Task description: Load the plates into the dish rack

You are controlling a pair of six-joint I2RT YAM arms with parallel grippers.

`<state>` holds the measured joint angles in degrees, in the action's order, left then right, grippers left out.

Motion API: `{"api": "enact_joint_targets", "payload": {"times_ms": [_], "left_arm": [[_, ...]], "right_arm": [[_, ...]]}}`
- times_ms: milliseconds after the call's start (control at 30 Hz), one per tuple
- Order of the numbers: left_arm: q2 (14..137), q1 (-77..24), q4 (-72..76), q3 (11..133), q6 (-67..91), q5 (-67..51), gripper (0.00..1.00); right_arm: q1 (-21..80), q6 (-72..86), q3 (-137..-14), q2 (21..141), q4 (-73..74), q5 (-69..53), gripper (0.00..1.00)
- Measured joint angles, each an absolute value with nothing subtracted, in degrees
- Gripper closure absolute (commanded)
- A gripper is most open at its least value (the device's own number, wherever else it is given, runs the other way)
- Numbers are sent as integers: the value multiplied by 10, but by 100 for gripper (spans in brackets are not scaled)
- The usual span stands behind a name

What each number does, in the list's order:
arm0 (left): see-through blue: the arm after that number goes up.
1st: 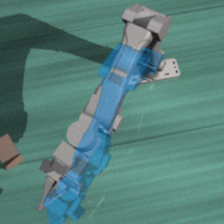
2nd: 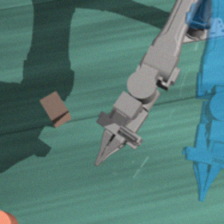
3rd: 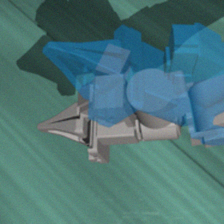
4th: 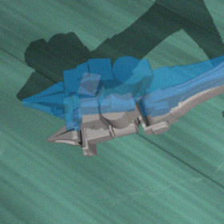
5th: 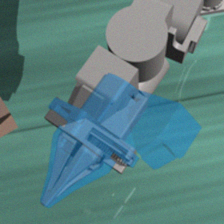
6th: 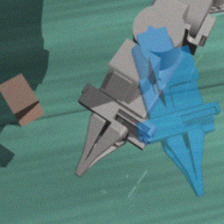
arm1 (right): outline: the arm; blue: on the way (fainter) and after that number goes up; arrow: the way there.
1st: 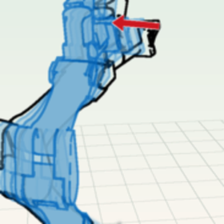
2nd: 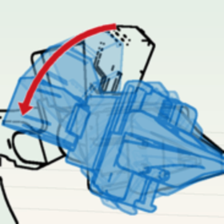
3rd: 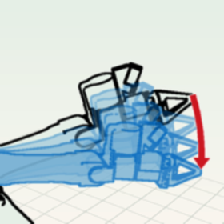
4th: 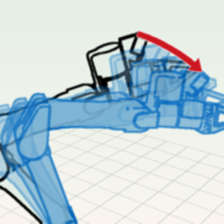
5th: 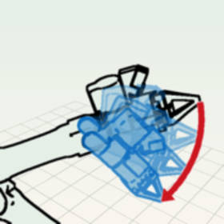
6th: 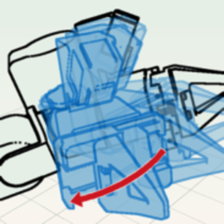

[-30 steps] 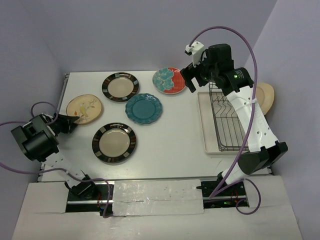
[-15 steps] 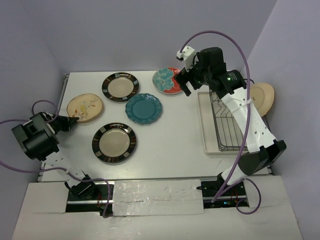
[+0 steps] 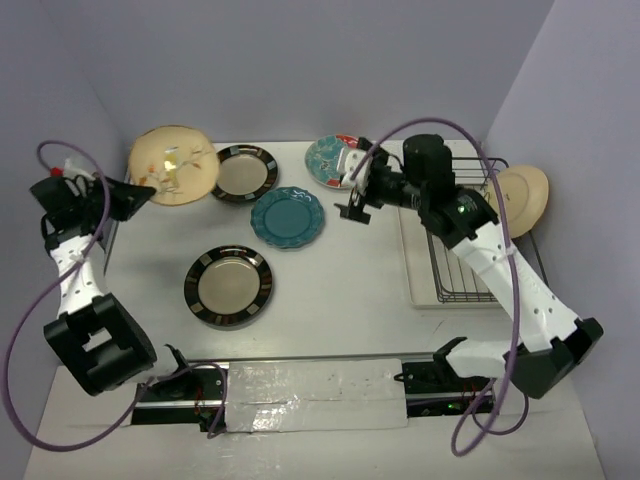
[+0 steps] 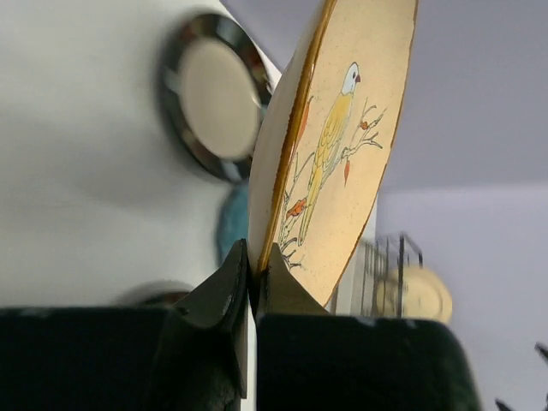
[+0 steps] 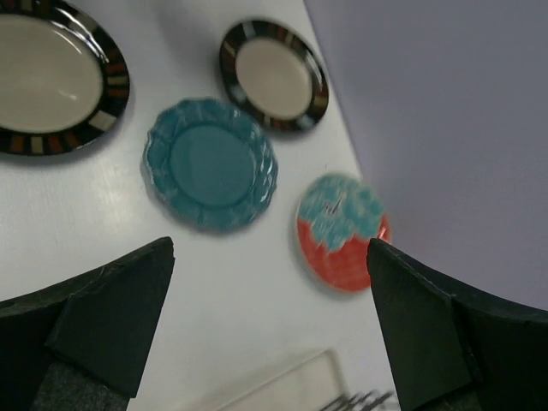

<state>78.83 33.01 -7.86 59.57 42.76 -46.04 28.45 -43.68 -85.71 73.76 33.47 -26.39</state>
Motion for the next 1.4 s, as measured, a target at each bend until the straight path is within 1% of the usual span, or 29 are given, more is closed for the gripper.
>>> {"api": "enact_joint_targets", "payload": {"times_ms": [100,200,300,433,633,733,767,833,867,933,967,1033,1067,1100,1133,1167,1200,1233,1267,1300,1333,1367,1400], "left_arm": [[764,239,-112,601,410,-486,100],[775,141,-167,608,385,-522,100],[786,79,-207,603,384,-559,100],[787,52,-213,598,398,-581,100],[794,19,-224,607,401,-599,100],[798,2,-228,609,403,-608,100],[798,-3,-229,609,405,-610,100],[798,-12,-228,609,415,-618,100],[798,-15,-228,609,420,-623,100],[800,-18,-224,609,433,-633,100],[801,-18,-221,609,439,-637,100],[803,-18,-218,609,447,-638,100],[804,-18,-217,609,449,-636,100],[806,-18,-217,608,451,-634,100],[806,-18,-216,608,453,-632,100],[806,-18,-214,606,457,-632,100],[806,-18,-212,604,460,-630,100],[806,-19,-206,600,464,-630,100],[806,-19,-199,594,470,-629,100],[806,-19,-195,589,482,-630,100],[806,-19,-189,586,487,-628,100],[806,-19,-185,582,490,-625,90],[807,-19,-181,579,489,-624,74]], "right_arm": [[350,-512,-776,681,255,-283,0],[423,-575,-723,658,209,-282,0],[493,-646,-670,653,173,-260,0],[543,-716,-635,661,175,-233,1],[554,-771,-633,670,184,-207,4],[555,-791,-633,684,183,-185,11],[555,-796,-634,693,185,-175,15],[556,-805,-636,712,188,-157,18],[556,-809,-636,721,189,-149,23],[556,-819,-636,736,197,-128,30],[556,-822,-636,741,198,-119,37],[557,-826,-636,748,196,-99,42],[559,-827,-636,750,192,-88,48],[561,-830,-636,752,185,-75,52],[563,-830,-634,753,174,-63,60],[564,-834,-631,754,165,-54,63],[565,-833,-627,754,153,-45,69],[567,-835,-623,754,141,-35,85],[569,-834,-620,754,133,-25,96],[570,-838,-616,754,126,-19,100],[573,-839,-613,754,125,-16,100],[575,-841,-607,755,120,-11,100],[577,-839,-604,755,117,-8,100]]}}
